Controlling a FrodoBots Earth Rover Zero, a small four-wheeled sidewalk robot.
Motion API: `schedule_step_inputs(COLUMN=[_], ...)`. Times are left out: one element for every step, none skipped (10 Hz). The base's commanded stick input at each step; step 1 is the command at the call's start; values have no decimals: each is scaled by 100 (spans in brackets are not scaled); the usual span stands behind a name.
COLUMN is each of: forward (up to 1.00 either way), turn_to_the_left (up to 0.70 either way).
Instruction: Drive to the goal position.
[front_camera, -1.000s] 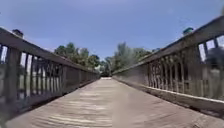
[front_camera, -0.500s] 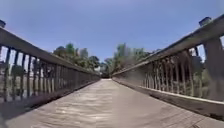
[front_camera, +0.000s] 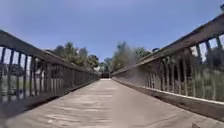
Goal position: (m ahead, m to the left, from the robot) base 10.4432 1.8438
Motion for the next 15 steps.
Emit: schedule_step_inputs(forward=[70,70,70,70,70,70,70,70,70,70,70,70,70,70,70], turn_to_the_left=[11,3,0,0,0,0,0,0,0,0,0,0,0,0,0])
